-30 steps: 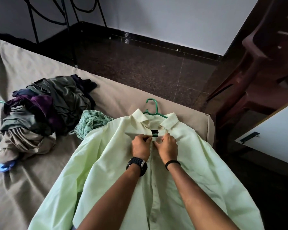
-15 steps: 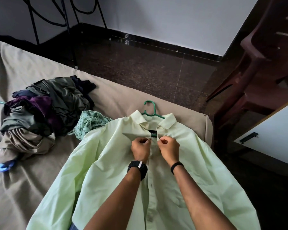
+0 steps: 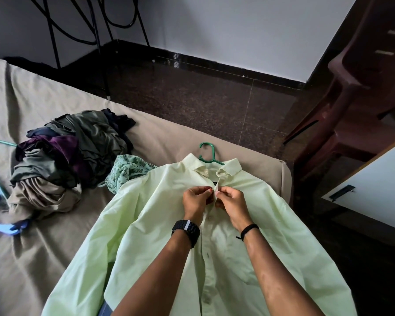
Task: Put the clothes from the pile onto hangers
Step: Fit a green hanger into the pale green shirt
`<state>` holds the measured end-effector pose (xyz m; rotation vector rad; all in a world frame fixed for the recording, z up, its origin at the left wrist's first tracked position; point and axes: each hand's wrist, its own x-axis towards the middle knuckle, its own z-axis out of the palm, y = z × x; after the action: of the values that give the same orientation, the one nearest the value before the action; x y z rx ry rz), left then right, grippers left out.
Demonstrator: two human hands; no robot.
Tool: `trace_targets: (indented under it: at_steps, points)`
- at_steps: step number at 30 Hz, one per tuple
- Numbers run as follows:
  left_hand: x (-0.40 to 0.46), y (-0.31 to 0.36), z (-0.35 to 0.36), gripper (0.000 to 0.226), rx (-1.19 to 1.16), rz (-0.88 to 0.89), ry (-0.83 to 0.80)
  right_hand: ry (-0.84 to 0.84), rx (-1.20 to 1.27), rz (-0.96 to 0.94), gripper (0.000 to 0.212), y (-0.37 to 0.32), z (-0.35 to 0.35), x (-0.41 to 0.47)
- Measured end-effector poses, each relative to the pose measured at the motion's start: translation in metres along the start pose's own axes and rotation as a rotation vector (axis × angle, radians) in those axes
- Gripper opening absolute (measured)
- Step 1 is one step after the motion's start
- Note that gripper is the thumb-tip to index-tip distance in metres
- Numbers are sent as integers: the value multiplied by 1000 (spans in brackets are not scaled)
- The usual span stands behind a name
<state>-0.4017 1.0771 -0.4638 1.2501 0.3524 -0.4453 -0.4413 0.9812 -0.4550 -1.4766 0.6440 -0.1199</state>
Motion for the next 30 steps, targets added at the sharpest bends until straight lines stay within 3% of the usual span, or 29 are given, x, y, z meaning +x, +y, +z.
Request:
trace_targets:
  at_steps: [6, 17, 25, 30]
  points:
    - [0, 3, -2, 21, 75, 45, -16, -27, 57, 25, 19, -6, -1, -2]
    - [-7, 6, -3, 12, 277, 150, -110, -124, 46, 20, 13, -8, 0, -1]
    - [1, 0, -1, 32, 302, 158, 20, -176, 68, 52, 9, -9, -2, -2]
    - [6, -1, 0, 23, 190, 133, 40, -203, 170, 138, 10, -14, -7, 0]
